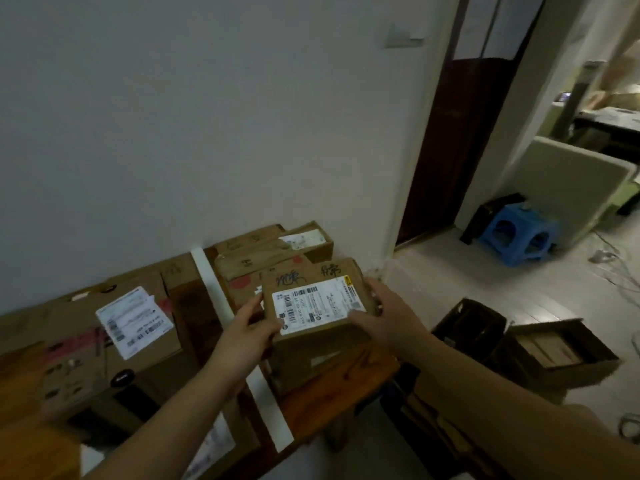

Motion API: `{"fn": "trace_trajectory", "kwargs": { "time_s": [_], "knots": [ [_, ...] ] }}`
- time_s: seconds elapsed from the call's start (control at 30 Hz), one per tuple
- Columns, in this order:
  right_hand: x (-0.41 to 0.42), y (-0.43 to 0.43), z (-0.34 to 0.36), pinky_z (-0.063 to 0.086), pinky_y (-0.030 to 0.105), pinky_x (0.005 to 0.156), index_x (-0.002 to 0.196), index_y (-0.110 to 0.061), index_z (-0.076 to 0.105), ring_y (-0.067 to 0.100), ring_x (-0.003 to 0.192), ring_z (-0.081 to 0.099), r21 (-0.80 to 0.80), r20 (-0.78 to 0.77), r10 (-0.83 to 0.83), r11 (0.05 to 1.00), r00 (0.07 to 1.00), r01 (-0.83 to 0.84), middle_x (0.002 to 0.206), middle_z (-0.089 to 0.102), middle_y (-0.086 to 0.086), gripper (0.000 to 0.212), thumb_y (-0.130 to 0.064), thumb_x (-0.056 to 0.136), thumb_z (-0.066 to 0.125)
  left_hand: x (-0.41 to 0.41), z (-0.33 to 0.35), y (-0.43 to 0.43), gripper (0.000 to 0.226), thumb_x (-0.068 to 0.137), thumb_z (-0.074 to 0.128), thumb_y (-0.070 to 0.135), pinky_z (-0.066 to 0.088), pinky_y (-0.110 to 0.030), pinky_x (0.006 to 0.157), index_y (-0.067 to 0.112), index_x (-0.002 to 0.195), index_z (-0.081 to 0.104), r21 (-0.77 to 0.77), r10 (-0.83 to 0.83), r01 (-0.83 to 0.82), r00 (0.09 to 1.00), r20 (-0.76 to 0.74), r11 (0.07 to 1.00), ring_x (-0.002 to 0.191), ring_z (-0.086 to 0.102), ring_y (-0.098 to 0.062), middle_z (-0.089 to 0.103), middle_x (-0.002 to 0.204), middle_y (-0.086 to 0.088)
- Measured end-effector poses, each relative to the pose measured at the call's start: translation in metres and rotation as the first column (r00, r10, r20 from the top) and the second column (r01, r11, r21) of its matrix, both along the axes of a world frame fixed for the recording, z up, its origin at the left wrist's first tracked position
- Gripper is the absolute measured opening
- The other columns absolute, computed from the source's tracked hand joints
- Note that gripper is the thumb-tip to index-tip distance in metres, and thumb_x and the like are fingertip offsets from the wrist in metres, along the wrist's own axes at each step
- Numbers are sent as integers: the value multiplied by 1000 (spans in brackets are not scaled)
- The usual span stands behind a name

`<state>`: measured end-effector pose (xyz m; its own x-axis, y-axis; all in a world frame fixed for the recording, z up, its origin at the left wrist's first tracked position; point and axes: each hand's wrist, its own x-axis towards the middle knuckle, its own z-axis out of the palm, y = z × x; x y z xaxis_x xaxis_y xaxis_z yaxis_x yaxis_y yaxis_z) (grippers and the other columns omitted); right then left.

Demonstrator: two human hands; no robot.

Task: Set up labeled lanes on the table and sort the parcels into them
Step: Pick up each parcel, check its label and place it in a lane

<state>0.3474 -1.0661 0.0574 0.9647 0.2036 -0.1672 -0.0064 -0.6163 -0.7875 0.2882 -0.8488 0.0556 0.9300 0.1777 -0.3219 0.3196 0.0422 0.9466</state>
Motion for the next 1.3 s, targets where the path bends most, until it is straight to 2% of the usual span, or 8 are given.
{"fn": "trace_trajectory", "kwargs": {
  "time_s": [0.23, 0.33, 0.43, 0.67, 0.9, 1.03, 1.17, 1.3],
  "knots": [
    [18, -28, -27, 51, 42, 96, 134, -49, 39, 11, 113, 53, 137, -57, 306, 945, 950, -296, 129, 51, -10, 70, -57, 71, 67, -44, -18, -43, 39, 92, 58, 17, 50, -29, 64, 22, 127, 43, 39, 374, -372, 926, -53, 927, 97, 63, -19, 61, 117, 0],
    [10, -53, -43, 49, 43, 98, 135, -48, 37, 13, 118, 52, 149, -104, 350, 931, 931, -333, 132, 48, -10, 86, -70, 56, 63, -68, -30, -74, 32, 91, 58, 17, 51, -31, 67, 26, 119, 45, 48, 431, -428, 898, -92, 902, 98, 62, -19, 61, 111, 5],
    [-3, -74, -56, 47, 43, 100, 137, -47, 36, 10, 120, 50, 141, -87, 375, 922, 923, -362, 135, 48, -12, 87, -67, 57, 63, -86, -37, -99, 35, 90, 60, 13, 56, -37, 74, 28, 118, 47, 26, 450, -450, 885, -121, 893, 97, 64, -19, 63, 109, 6],
    [-24, -93, -72, 46, 42, 101, 138, -45, 37, 8, 121, 47, 133, -9, 400, 909, 917, -395, 133, 46, -13, 71, -51, 75, 69, -111, -45, -117, 39, 90, 60, 14, 56, -43, 83, 27, 123, 47, 71, 451, -445, 881, -145, 893, 97, 67, -18, 65, 112, 3],
    [-23, -92, -98, 42, 37, 104, 141, -44, 34, 7, 119, 45, 73, -72, 386, 922, 920, -381, 131, 43, -15, 67, -47, 82, 66, -104, -60, -117, 49, 90, 59, 15, 52, -41, 91, 27, 134, 43, 97, 347, -334, 916, -201, 937, 107, 61, -19, 61, 124, 0],
    [-18, -87, -115, 40, 40, 105, 142, -47, 31, 11, 124, 44, 40, -88, 394, 919, 915, -391, 133, 46, -12, 63, -44, 86, 61, -90, -69, -117, 63, 87, 64, 10, 50, -22, 74, 34, 139, 36, 170, 227, -193, 950, -216, 966, 104, 56, -6, 55, 123, 13],
    [-16, -81, -132, 37, 35, 106, 146, -43, 25, 14, 127, 41, 10, -112, 401, 915, 909, -403, 136, 45, -6, 66, -38, 90, 60, -79, -76, -115, 74, 88, 62, 8, 44, -32, 97, 29, 147, 23, 327, 151, -63, 956, -250, 943, 130, 43, -16, 47, 140, 7],
    [-10, -73, -141, 36, 32, 104, 148, -38, 23, 18, 126, 42, -30, -102, 403, 913, 910, -407, 137, 42, -2, 64, -33, 93, 56, -71, -84, -106, 71, 89, 61, 11, 39, -34, 104, 29, 147, 23, 405, 134, -19, 957, -258, 914, 133, 40, -15, 47, 141, 5]
  ]
}}
